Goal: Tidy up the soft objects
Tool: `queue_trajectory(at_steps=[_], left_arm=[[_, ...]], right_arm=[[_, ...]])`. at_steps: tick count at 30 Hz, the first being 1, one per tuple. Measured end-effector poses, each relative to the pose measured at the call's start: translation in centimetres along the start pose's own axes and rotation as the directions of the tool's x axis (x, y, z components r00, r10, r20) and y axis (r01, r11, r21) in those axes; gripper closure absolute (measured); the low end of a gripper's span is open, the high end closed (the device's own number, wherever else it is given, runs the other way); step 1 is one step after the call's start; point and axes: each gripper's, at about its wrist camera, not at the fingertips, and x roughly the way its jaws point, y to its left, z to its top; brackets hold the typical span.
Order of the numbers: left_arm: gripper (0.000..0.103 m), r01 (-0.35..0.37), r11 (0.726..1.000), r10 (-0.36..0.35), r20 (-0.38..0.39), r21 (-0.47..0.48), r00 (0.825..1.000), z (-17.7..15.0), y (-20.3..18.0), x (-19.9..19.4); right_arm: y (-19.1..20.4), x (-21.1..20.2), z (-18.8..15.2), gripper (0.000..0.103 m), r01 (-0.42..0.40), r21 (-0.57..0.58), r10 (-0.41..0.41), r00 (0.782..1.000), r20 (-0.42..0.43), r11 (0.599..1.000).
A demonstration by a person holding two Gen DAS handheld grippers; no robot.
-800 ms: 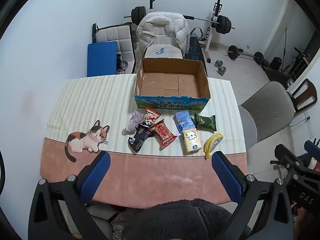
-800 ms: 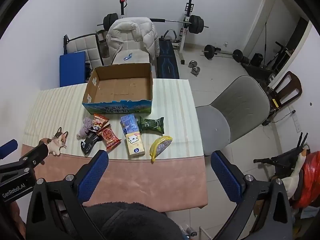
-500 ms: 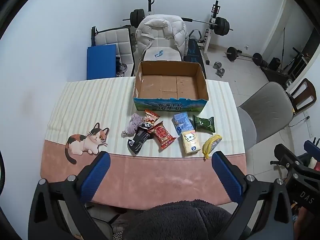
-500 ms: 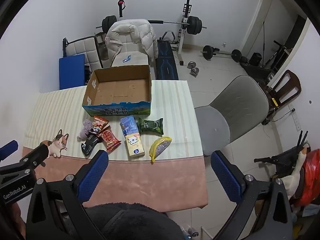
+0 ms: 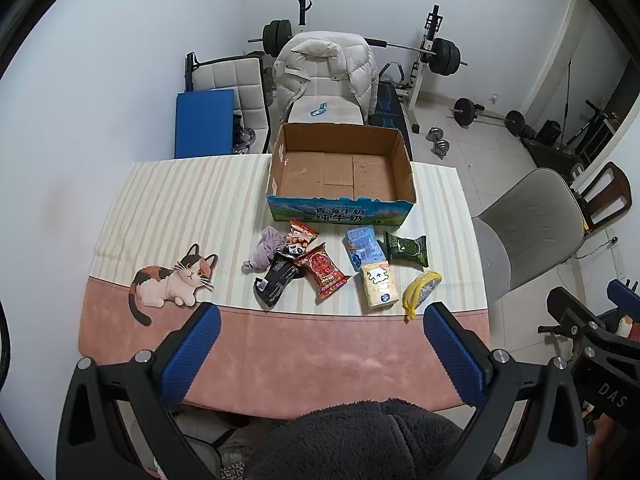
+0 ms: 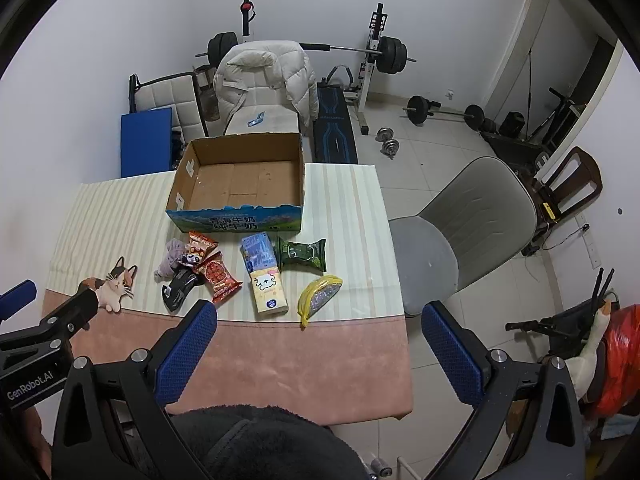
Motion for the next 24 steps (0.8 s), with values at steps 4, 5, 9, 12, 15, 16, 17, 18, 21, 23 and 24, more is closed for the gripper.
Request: queue_trajectory(at_steps=[4,5,9,12,15,16,17,18,21,23,24], left_arm=[[0.000,0.004,1.000,-0.004,0.002,-0.004,1.000,0.10,0.19,-0.07],[0.000,0.005,1.000,-0.005,0.003,-0.004,1.000,0.07,0.16,-0.13],[0.000,0.003,1.000,-0.003,0.005,-0.006,1.000,-0.07,0.09,-0.12],[0.000,0.003,1.000,-0.003,0.007,-0.005,1.000,-0.06,0.04,-0.06],[0.000,0.005,1.000,-0.005,0.010,-0.009,1.000,-0.13,0.11,-0.25],[0.000,0.006,1.000,-0.005,0.009,-0.009,1.000,-0.09,0.12,-0.26],[0.000,0.006,1.000,-0.006,0.008,-0.011,1.000,-0.09,0.09,-0.21],[0.000,0.006,1.000,-0.006,0.009,-0.010,1.000,-0.18,0.09,-0.28],[0.000,0.006,1.000,-0.006,0.009,-0.010,1.000,-0.23,0.05,-0.24],[0.000,0.006,1.000,-0.006,0.009,-0.011,1.000,-0.30,0.02,-0.23],[0.000,0.005,1.000,-0.005,0.009,-0.013,1.000,-0.32,-0.04,-0.21]], right_arm=[[0.29,-0.10,0.04,0.000,0.002,-0.004,-0.002,1.000,0.007,1.000],[0.28,-0.11,0.07,0.000,0.002,-0.004,-0.002,1.000,0.008,1.000],[0.32,-0.10,0.12,0.000,0.000,-0.001,0.000,1.000,0.008,1.000],[0.35,-0.12,0.18,0.000,-0.004,0.000,0.004,1.000,0.008,1.000],[0.37,-0.20,0.20,0.000,-0.005,-0.001,0.005,1.000,0.009,1.000],[0.40,-0.20,0.16,0.000,-0.005,-0.001,0.005,1.000,0.008,1.000],[0.41,-0.20,0.08,0.000,-0.005,0.000,0.005,1.000,0.008,1.000],[0.49,-0.14,0.08,0.000,-0.005,0.000,0.005,1.000,0.006,1.000],[0.64,0.00,0.25,0.000,0.000,-0.004,0.000,1.000,0.003,1.000],[0.60,0.03,0.19,0.000,-0.002,-0.003,0.002,1.000,0.003,1.000],[0.62,0.04,0.18,0.000,-0.001,-0.004,0.001,1.000,0.004,1.000]])
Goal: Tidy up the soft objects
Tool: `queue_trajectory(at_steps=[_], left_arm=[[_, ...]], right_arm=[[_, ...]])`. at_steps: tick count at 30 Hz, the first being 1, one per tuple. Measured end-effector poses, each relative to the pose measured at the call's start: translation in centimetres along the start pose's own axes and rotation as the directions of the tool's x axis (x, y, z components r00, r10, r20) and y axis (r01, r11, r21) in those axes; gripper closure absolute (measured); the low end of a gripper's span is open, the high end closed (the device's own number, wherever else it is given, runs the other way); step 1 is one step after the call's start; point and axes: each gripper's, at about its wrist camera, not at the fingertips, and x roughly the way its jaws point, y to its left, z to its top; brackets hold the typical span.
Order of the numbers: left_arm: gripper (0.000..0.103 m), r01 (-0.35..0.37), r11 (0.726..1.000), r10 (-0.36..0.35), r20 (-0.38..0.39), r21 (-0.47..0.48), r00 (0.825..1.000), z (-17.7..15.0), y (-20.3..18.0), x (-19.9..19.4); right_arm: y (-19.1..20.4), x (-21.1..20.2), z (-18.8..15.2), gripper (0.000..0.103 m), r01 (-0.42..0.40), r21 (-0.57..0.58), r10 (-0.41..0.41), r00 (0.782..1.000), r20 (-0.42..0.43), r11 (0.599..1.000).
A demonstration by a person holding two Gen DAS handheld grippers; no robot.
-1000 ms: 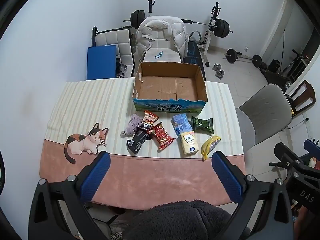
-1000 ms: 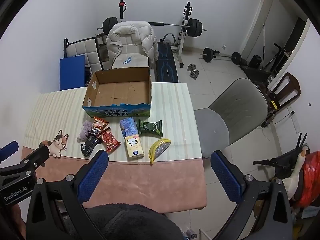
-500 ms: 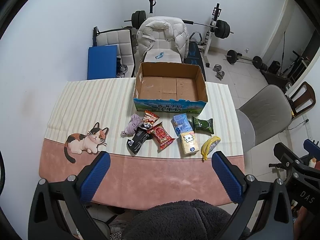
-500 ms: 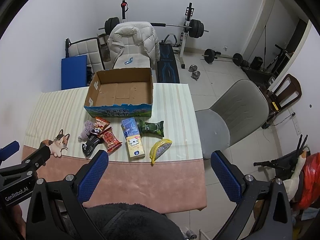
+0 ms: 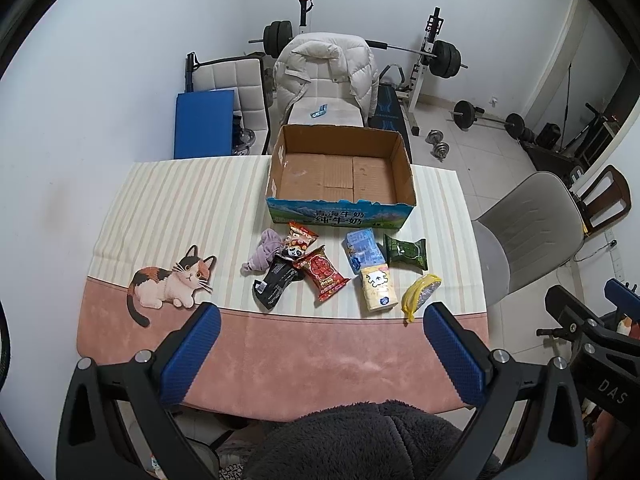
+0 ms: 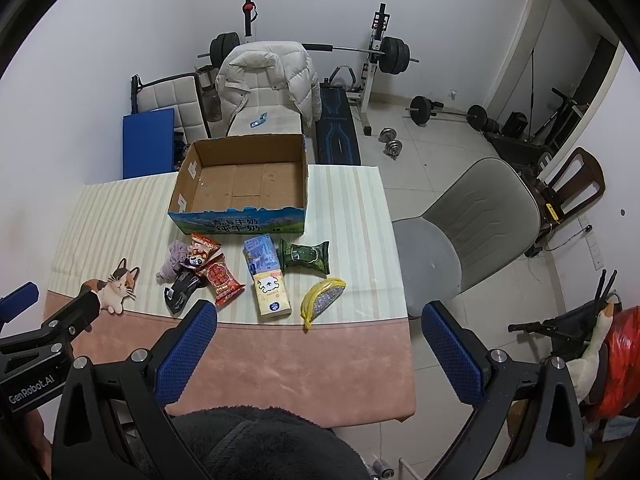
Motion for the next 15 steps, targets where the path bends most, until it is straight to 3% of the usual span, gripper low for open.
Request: queue_trajectory(at_steps=[15], left_arm=[[0.000,0.003,1.000,-0.003,0.000,0.001,1.000,0.55,0.46,0.24]], right_arm=[[0.42,0.63,0.75,0.000,0.004,-0.007,-0.004,1.000,0.002,1.000]])
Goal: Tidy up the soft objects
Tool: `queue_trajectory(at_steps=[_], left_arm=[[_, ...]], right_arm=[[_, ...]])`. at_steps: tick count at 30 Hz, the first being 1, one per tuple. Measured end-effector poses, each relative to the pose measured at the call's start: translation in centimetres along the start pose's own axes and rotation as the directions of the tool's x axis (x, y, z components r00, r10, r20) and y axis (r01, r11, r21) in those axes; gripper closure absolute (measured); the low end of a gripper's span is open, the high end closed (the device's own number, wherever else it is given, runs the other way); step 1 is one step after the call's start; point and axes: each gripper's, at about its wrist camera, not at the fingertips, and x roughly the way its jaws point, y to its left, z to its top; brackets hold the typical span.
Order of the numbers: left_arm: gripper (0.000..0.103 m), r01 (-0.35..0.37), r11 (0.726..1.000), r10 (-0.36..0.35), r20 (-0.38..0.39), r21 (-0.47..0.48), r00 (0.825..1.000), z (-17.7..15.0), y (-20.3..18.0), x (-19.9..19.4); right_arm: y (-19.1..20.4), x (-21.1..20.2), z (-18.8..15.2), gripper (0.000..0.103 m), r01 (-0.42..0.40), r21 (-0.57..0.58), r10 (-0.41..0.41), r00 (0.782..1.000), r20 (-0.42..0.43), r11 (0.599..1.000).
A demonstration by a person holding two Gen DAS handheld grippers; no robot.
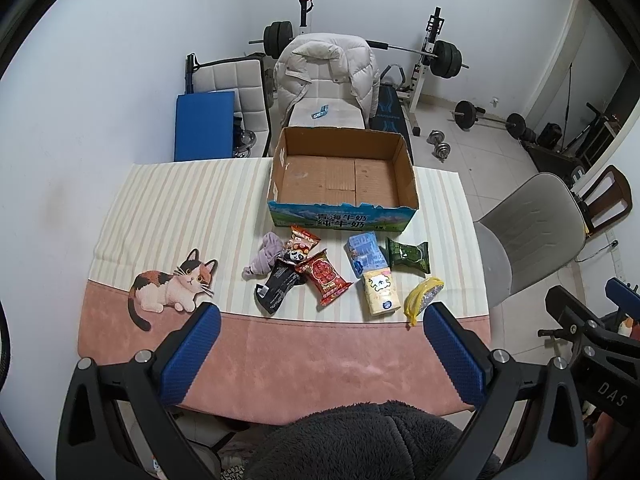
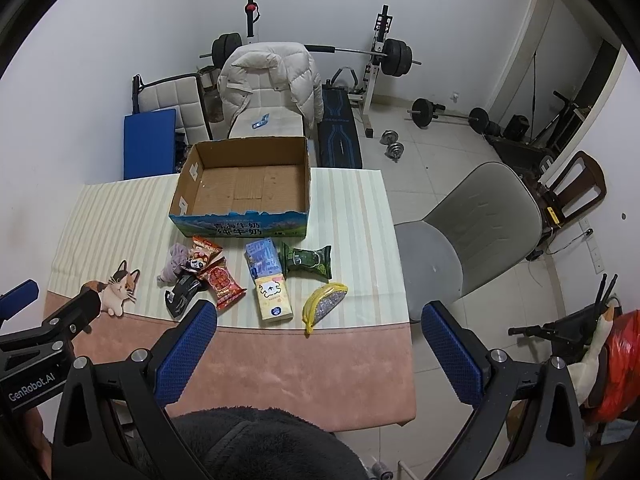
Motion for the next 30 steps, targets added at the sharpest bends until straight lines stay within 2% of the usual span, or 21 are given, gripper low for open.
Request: queue_trajectory(at_steps=[11,30], left_arm=[[0.000,-0.006,1.000,0.006,0.020,0.010,1.000,1.3,0.4,0.0],[0.000,-0.006,1.000,0.006,0.021,0.007,1.000,1.1,0.2,0.0]], right_arm=[[-0.1,-0.1,0.5,0.000,0.000,0.004,-0.001,1.000,0.017,1.000],[0.1,-0.2,0.6,0.000,0.000,0.004,0.000,1.000,0.017,1.000]])
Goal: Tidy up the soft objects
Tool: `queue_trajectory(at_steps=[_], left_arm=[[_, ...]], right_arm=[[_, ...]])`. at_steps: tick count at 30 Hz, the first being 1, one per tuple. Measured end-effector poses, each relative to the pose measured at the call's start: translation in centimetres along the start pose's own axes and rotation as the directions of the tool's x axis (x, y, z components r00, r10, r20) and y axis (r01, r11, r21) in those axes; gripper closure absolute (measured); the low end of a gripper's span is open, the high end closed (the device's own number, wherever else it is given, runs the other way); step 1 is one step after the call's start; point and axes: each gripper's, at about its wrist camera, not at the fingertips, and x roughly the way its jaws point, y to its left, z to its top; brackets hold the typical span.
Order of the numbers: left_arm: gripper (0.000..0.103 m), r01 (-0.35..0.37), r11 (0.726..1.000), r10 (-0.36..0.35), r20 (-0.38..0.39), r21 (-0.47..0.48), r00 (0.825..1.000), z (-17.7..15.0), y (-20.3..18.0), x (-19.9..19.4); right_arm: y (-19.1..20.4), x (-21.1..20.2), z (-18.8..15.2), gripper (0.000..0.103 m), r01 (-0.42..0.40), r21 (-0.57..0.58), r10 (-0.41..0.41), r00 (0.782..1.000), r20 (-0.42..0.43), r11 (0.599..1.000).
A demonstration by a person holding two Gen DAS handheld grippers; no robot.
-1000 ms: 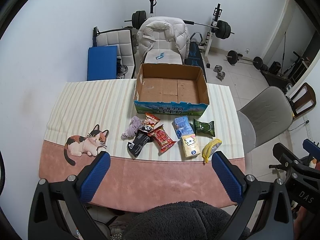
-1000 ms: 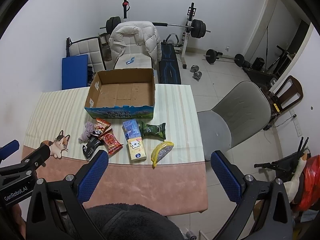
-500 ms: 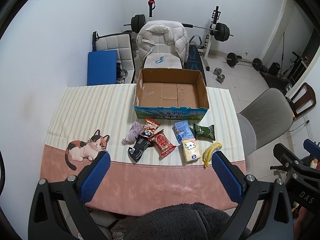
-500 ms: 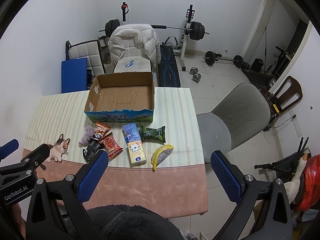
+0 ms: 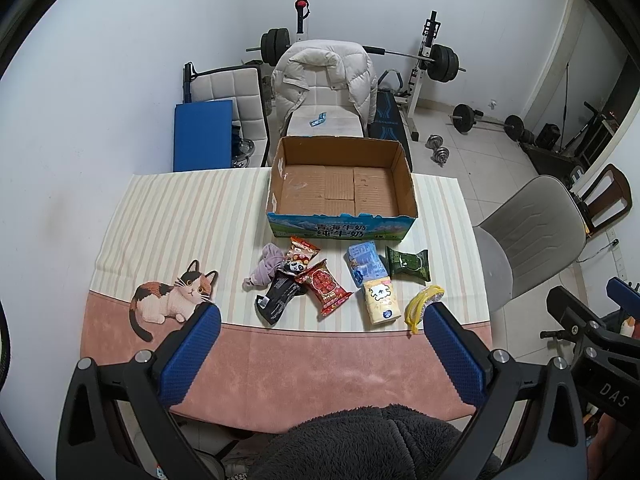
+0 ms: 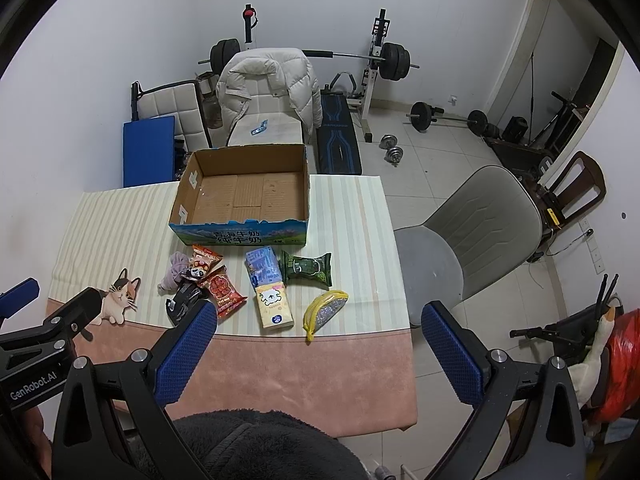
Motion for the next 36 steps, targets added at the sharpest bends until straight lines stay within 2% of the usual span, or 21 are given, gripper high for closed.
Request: queue_trajectory(at_steps=[6,9,11,14,18,20,21,24,27,31,33,34,35,36], left_arm=[[0.000,0.005,1.000,-0.006,-0.007,-0.004,1.000,0.0,0.0,0.3],[0.000,-0.006,1.000,0.006,-0.006,-0.024,1.000,0.7,0.3,1.9],[0.000,-0.034,0.999,0.033,-0.032,-0.039,0.999,1.3,0.8,4.3],[0.000,-0.047,0.997,0.039,-0.128,-0.058,0.991,1.9,1.4,9.9],[0.001,-0.048,0.994,0.020,-0.267,-0.099,0.964,1.9,2.7,17.8],[0.003,-0.035,0.991,-0.009,-0.336,-0.126,0.942,1.4,3.3,21.6],[0.009,-0.033,0.990,-0.020,-0.362,-0.138,0.932,1.3,3.4,23.2],[0.020,-0.017,0.985,-0.066,-0.460,-0.174,0.885,0.9,3.8,28.6],[0.021,0.002,0.975,-0.122,-0.530,-0.221,0.839,1.0,3.7,33.5],[0.021,0.004,0.961,-0.175,-0.596,-0.277,0.783,0.7,3.1,39.1],[0.021,-0.002,0.953,-0.196,-0.624,-0.303,0.757,0.3,2.7,41.4],[0.021,-0.005,0.949,-0.210,-0.641,-0.316,0.739,-0.1,2.4,42.5],[0.024,-0.012,0.946,-0.214,-0.654,-0.323,0.726,-0.4,2.3,43.4],[0.031,-0.017,0.947,-0.212,-0.661,-0.322,0.720,-0.6,2.2,44.1]], right_arm=[[-0.1,0.7,0.2,0.000,-0.011,0.009,0.011,1.000,-0.011,1.000],[-0.5,3.4,0.8,0.000,-0.036,0.026,0.037,0.999,-0.040,0.999],[-0.7,6.5,1.1,0.000,-0.049,0.039,0.052,0.996,-0.077,0.998],[-0.6,12.8,1.4,0.000,-0.054,0.051,0.061,0.986,-0.154,0.997],[0.1,23.2,0.8,0.000,-0.122,0.109,0.151,0.939,-0.310,0.986],[1.1,28.4,-0.3,0.000,-0.143,0.111,0.175,0.912,-0.371,0.983],[1.7,30.6,-0.9,0.000,-0.155,0.107,0.185,0.900,-0.394,0.982],[4.0,37.0,-2.4,0.005,-0.164,0.080,0.182,0.859,-0.478,0.983],[6.1,41.7,-3.8,0.011,-0.169,0.058,0.173,0.826,-0.536,0.984],[7.8,45.9,-5.3,0.022,-0.160,0.048,0.159,0.805,-0.571,0.986],[8.4,47.0,-6.0,0.023,-0.192,0.077,0.200,0.790,-0.580,0.978],[8.7,47.3,-6.3,0.027,-0.201,0.085,0.212,0.784,-0.583,0.976],[9.0,47.5,-6.5,0.028,-0.209,0.087,0.219,0.782,-0.584,0.974],[9.3,47.6,-6.7,0.028,-0.208,0.078,0.214,0.783,-0.585,0.975]])
